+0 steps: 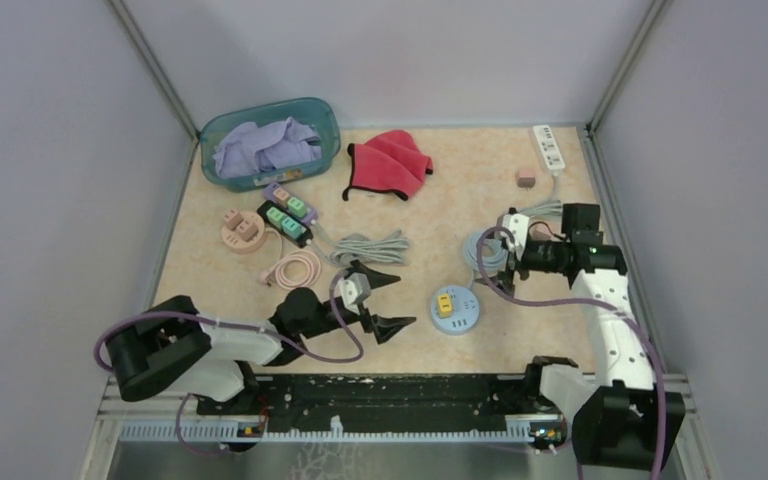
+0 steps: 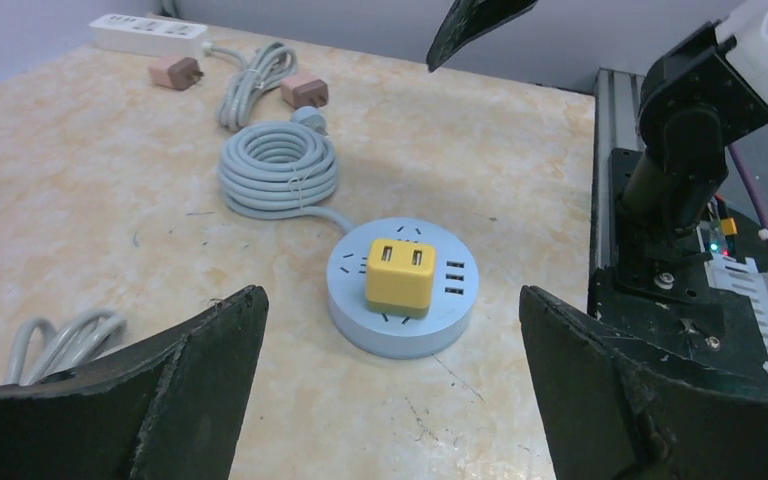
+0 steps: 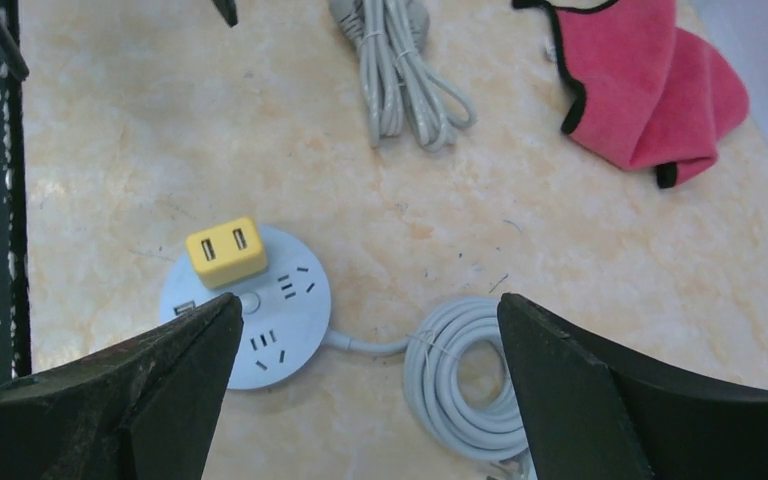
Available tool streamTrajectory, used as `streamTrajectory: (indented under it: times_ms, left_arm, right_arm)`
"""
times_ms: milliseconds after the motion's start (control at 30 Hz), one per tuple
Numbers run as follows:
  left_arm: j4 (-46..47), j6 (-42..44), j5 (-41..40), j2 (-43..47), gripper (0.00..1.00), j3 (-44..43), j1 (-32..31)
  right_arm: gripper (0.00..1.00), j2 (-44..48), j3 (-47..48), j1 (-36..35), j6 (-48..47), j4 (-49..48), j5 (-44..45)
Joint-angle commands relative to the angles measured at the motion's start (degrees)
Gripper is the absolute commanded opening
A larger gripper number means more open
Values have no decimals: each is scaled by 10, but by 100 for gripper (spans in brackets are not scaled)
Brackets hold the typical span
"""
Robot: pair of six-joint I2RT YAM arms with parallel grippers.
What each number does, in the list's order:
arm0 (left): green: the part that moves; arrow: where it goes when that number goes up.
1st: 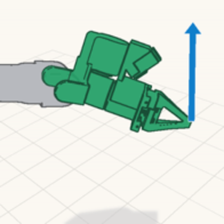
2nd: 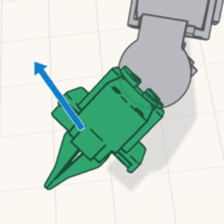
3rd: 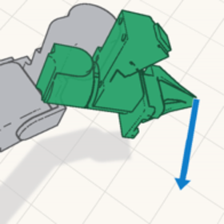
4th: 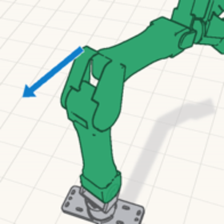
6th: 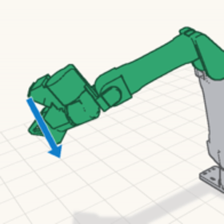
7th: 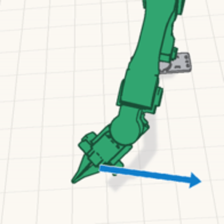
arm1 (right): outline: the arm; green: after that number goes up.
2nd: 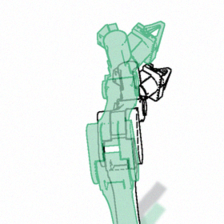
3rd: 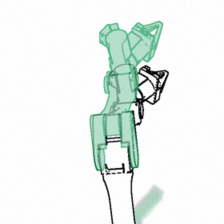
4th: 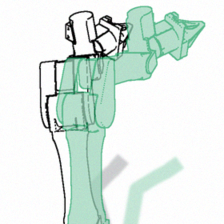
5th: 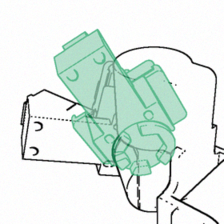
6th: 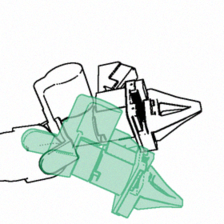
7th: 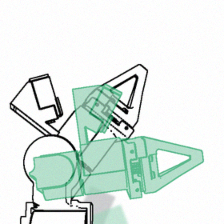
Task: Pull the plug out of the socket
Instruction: Remove the plug from the socket.
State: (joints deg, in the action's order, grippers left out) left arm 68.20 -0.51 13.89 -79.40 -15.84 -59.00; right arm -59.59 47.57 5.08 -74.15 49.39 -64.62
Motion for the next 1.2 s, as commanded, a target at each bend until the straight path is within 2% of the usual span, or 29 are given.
streamTrajectory:
  times_ms: [0, 67, 167, 267, 467, 733, 1000, 1167]
  left_arm:
    - [93, -52, -62, 46, 100, 51, 12]
    - [71, -58, -57, 57, 100, 57, 21]
    - [65, -73, -44, 46, 100, 70, 36]
    - [159, -98, -20, 21, 100, 101, 55]
    - [197, -135, 24, -26, 100, 94, 85]
    - [230, -155, 57, -66, 97, 85, 98]
    - [237, -168, 67, -69, 83, 87, 106]
    - [242, -170, 70, -73, 82, 88, 107]
  right_arm:
    - [99, 42, 28, -5, 198, -86, -6]
    - [99, 36, 36, -5, 164, -48, -73]
    - [99, 24, 20, -7, 160, -50, -132]
    - [97, 7, 31, -53, 104, -10, -54]
    - [94, 12, -16, -184, 135, -81, 103]
    - [90, 13, -84, -197, 128, -123, 132]
    - [88, -20, -91, -246, 138, -140, 170]
    - [88, -48, -100, -278, 150, -164, 210]
